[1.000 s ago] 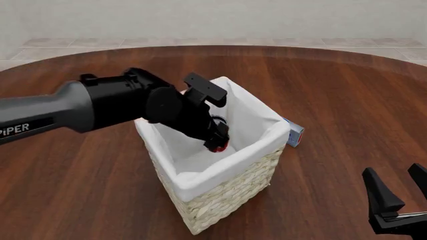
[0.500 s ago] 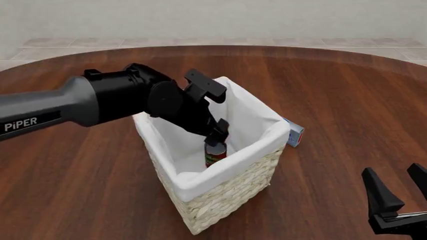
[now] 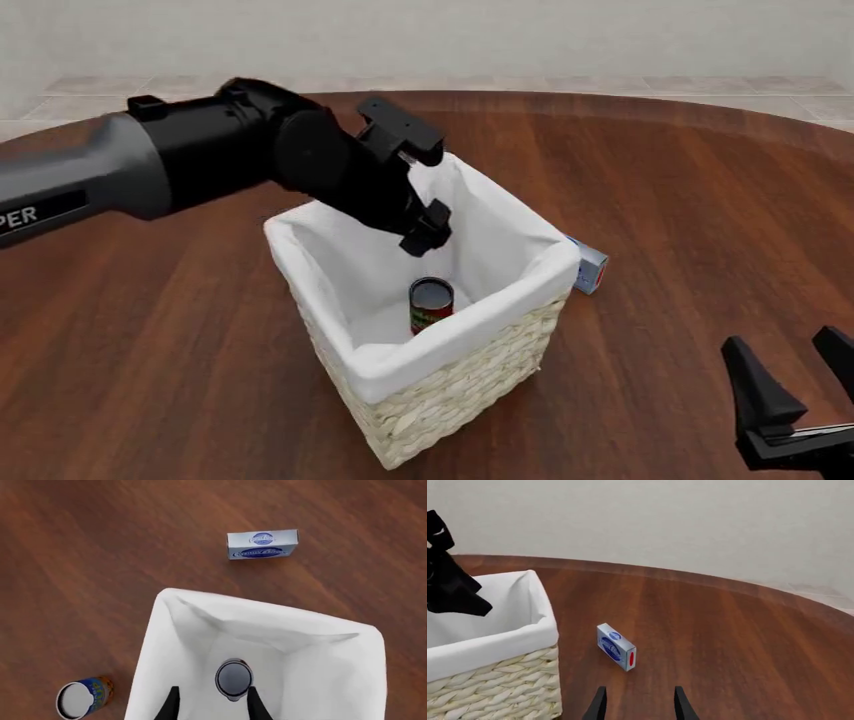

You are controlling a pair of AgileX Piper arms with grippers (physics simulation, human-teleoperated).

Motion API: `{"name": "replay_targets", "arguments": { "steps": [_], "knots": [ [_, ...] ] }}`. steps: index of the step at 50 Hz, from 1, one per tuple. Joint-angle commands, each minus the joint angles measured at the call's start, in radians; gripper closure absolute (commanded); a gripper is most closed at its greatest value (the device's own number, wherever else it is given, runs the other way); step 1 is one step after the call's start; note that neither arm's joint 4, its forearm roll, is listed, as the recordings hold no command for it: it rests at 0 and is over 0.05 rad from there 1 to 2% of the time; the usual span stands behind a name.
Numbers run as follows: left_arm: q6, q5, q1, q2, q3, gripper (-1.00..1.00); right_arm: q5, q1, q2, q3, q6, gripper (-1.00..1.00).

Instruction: Pick up the tomato sauce, and put it in the basket.

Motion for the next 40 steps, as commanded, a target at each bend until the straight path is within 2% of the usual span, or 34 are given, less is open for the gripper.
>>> {"name": "replay_targets", "arguments": {
  "steps": [1, 40],
  "knots": [
    [0.030, 0.047, 0.023, -0.023, -0.059, -1.00, -0.001, 0.007, 0.003, 0.000, -0.009, -1.00],
    [0.064, 0.128, 0.050, -0.141, -0.105, -1.00, -0.005, 0.028, 0.004, 0.000, -0.019, -1.00]
  ]
}}
